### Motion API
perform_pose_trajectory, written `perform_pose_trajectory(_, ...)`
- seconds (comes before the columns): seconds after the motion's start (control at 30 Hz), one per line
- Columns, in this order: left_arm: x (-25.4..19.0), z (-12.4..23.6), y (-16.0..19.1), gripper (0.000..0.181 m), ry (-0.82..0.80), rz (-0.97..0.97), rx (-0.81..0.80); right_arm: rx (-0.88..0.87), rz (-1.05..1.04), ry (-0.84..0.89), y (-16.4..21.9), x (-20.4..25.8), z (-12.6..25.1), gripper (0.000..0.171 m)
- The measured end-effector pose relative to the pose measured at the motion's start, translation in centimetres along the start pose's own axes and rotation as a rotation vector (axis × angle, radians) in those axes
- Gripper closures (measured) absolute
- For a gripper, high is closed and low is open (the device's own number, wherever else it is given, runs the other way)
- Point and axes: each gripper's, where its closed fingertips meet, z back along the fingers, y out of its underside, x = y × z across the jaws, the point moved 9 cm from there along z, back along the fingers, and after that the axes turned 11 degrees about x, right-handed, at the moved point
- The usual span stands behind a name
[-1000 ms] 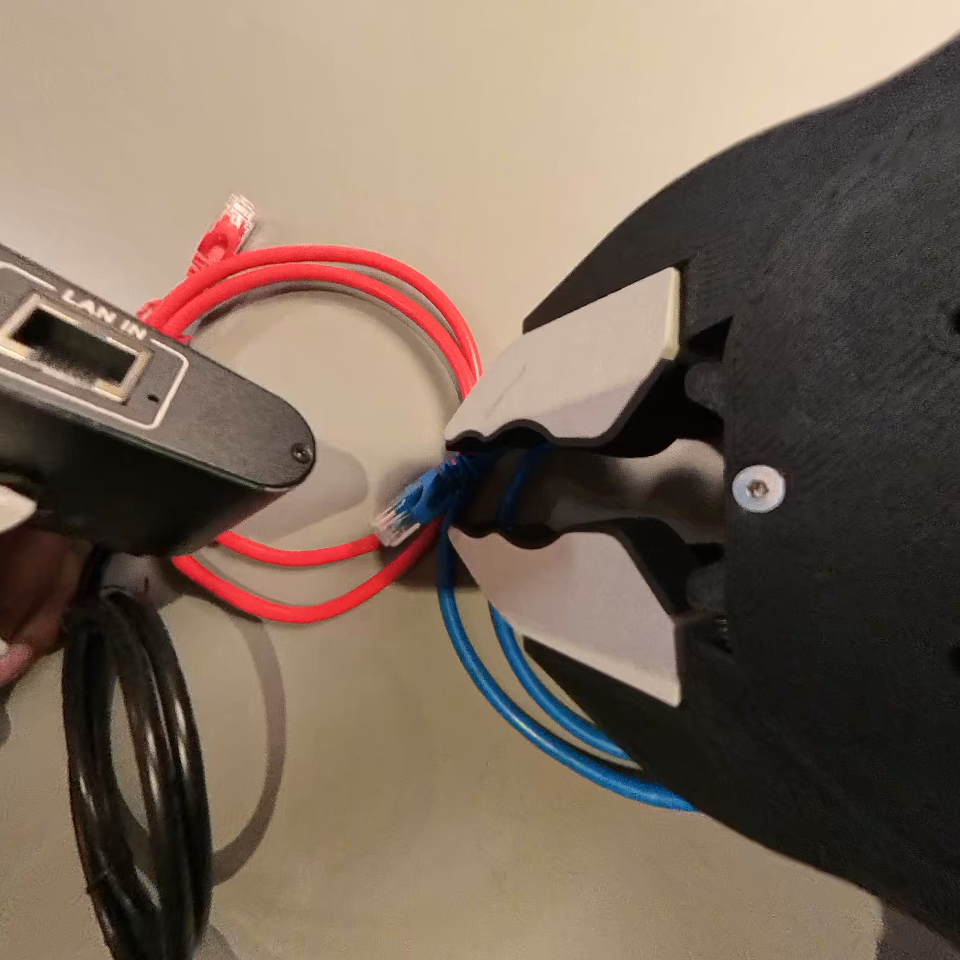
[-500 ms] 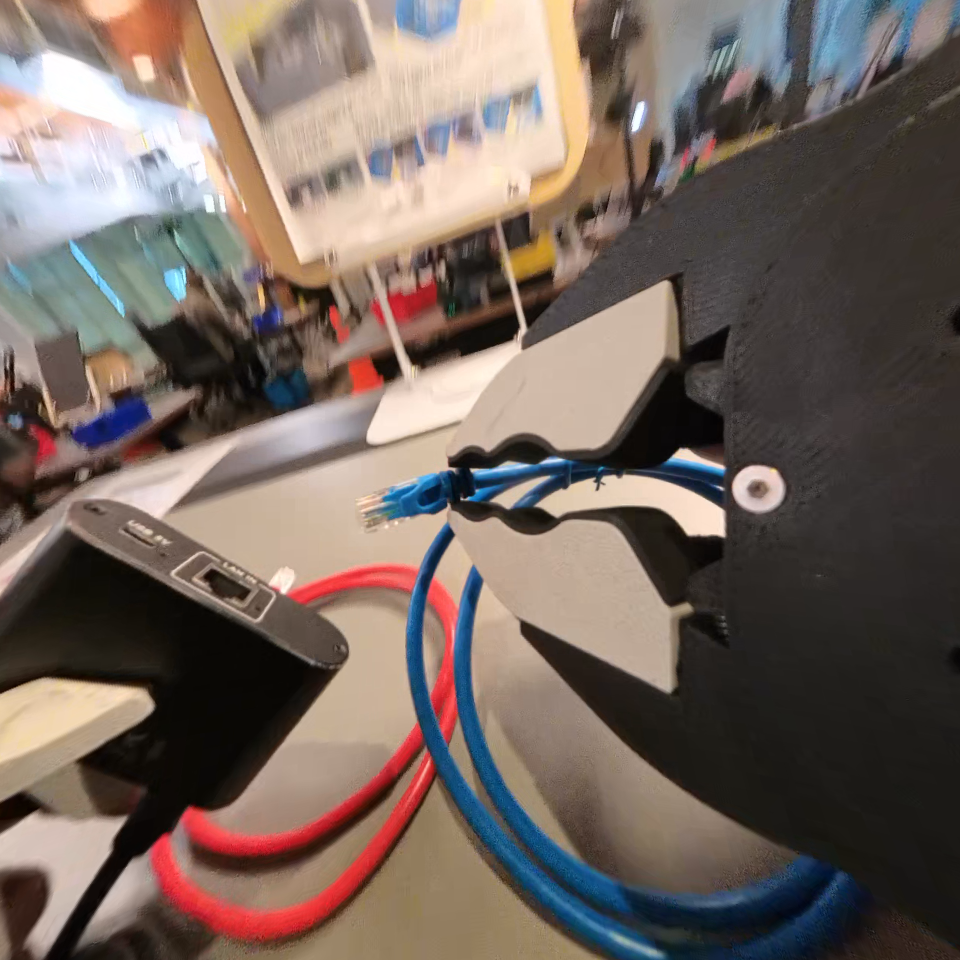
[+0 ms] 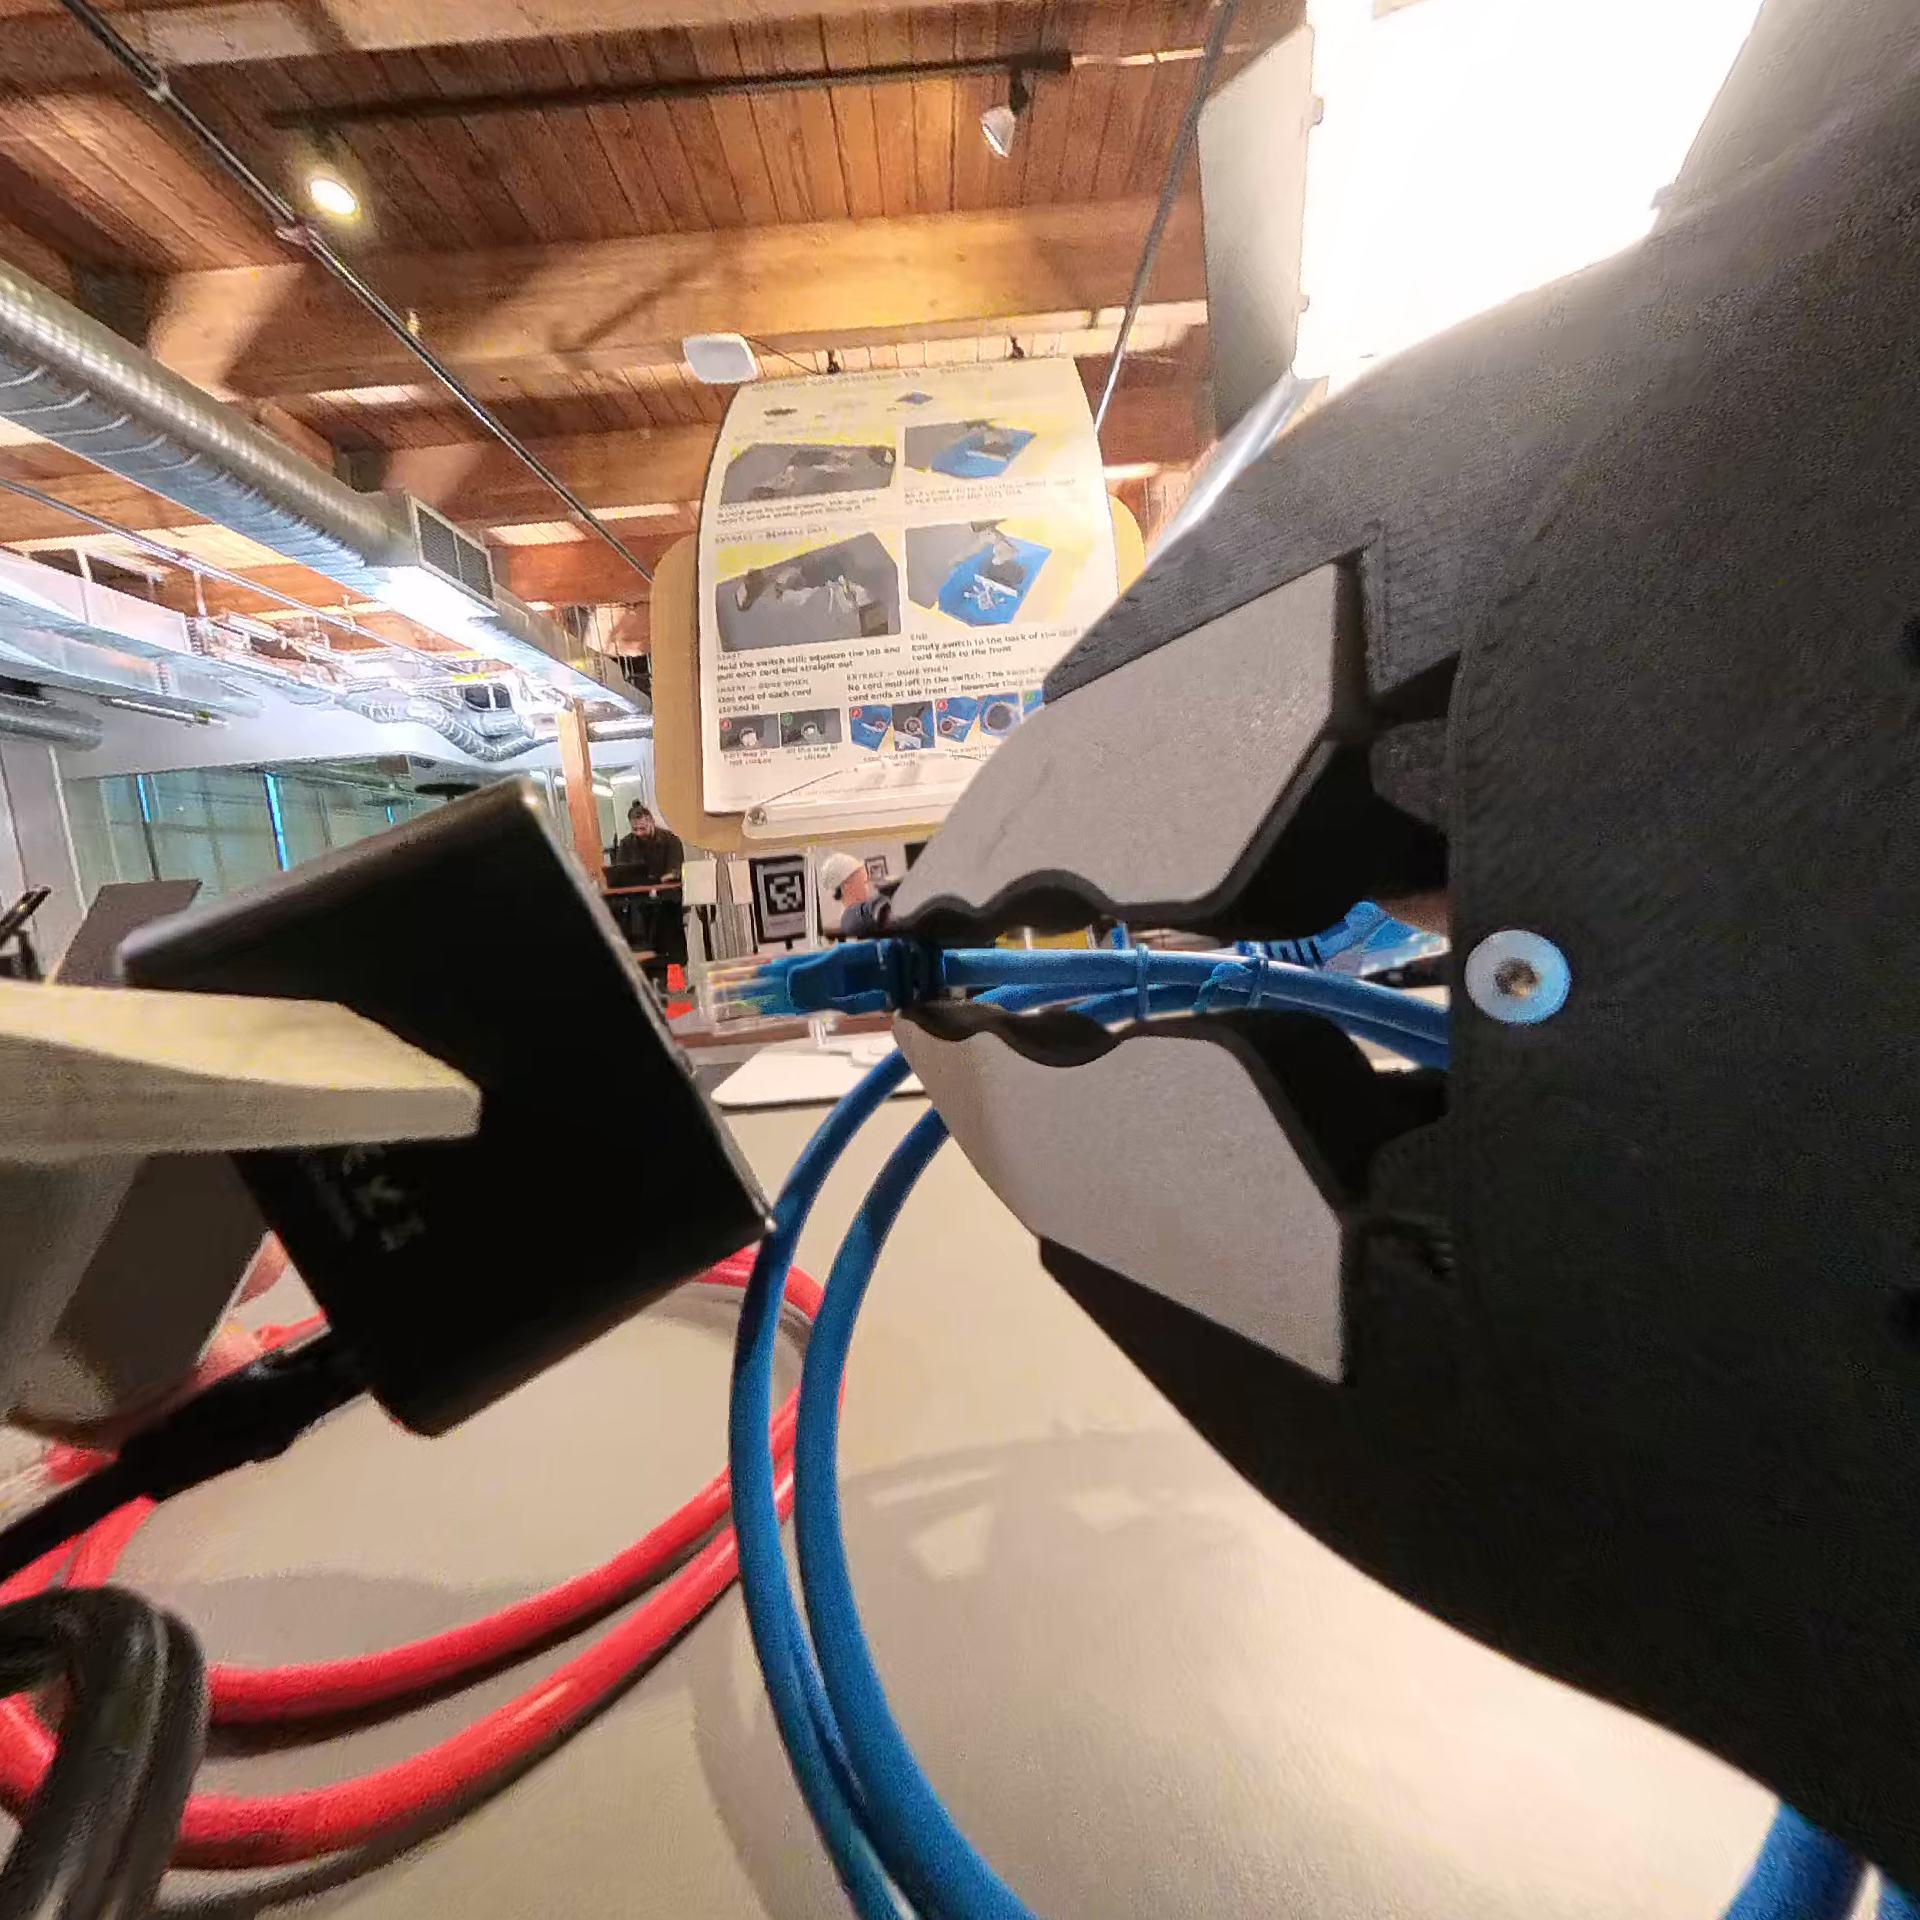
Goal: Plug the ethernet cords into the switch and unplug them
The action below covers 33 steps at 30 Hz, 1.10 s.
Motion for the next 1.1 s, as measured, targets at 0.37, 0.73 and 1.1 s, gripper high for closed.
perform_pose_trajectory(0.37,-0.4,-0.2,-0.1,0.155,-0.023,-0.023,0.037,-0.042,0.126,0.047,-0.2,0.4,0.6,0.161)
perform_pose_trajectory(0.73,-0.9,-0.6,0.1,0.155,0.014,-0.049,0.105,-0.137,0.239,-0.019,0.0,1.0,1.2,0.161)
perform_pose_trajectory(1.1,-1.1,-0.9,0.3,0.155,0.032,0.025,0.099,-0.099,0.225,-0.068,-0.3,1.2,1.3,0.162)
